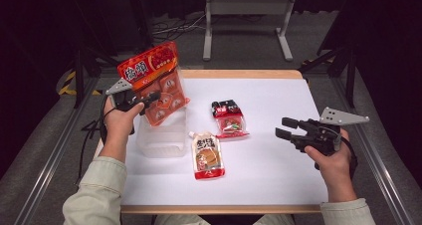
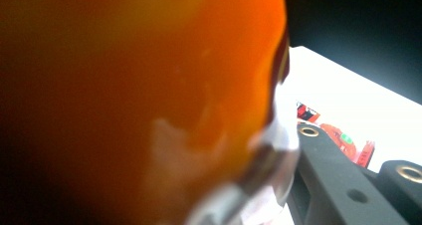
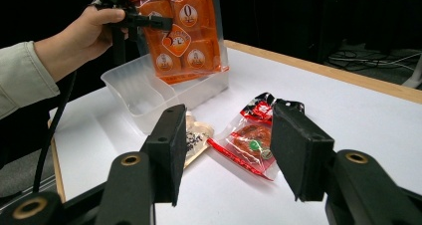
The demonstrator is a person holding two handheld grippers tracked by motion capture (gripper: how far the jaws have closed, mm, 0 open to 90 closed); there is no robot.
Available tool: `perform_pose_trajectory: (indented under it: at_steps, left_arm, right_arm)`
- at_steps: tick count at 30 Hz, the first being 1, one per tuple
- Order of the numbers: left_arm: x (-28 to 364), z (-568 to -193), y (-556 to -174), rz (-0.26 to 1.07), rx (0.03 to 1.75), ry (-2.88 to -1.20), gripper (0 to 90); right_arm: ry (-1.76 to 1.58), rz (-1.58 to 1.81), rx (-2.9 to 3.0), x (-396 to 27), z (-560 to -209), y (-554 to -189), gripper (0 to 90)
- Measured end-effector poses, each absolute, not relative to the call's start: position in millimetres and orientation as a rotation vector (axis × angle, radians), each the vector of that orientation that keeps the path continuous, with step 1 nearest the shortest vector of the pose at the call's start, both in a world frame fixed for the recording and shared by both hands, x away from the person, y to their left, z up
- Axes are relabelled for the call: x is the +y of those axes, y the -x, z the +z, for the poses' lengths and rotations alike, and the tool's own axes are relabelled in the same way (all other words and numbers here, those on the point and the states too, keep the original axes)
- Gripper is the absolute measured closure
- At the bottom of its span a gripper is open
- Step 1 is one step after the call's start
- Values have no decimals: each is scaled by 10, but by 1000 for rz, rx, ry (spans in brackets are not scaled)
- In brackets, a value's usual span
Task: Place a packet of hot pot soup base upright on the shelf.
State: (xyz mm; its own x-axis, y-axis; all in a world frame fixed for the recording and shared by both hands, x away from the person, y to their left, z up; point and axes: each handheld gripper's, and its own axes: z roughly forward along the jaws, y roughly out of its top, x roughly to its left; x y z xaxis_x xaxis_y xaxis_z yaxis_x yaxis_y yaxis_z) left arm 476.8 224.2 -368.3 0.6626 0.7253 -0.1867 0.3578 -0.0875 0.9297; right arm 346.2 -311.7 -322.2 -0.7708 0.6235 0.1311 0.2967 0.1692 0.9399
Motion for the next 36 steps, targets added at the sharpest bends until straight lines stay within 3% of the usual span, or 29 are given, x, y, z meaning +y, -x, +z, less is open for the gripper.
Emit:
perform_pose_trajectory:
  at_steps: [5,9,27,30,34,36]
  left_arm:
    - [2227,-3692,-4720,439,909,-1696,706]
    - [2128,-3728,-4745,471,908,-1799,706]
    - [2192,-3883,-4902,365,995,-1776,695]
    - [2194,-3862,-4894,411,1011,-1784,608]
    - [2224,-3838,-4872,450,1055,-1747,341]
    - [2239,-3833,-4851,445,1039,-1733,268]
  right_arm:
    - [-885,1636,2166,-3118,-3233,-3466,495]
    - [-882,1638,2169,-3105,-3232,-3463,494]
    - [-881,1637,2173,-3101,-3239,-3462,487]
    - [-881,1638,2173,-3104,-3242,-3468,487]
    - [-886,1638,2177,-3108,-3254,-3480,486]
    - [-888,1635,2180,-3105,-3262,-3485,486]
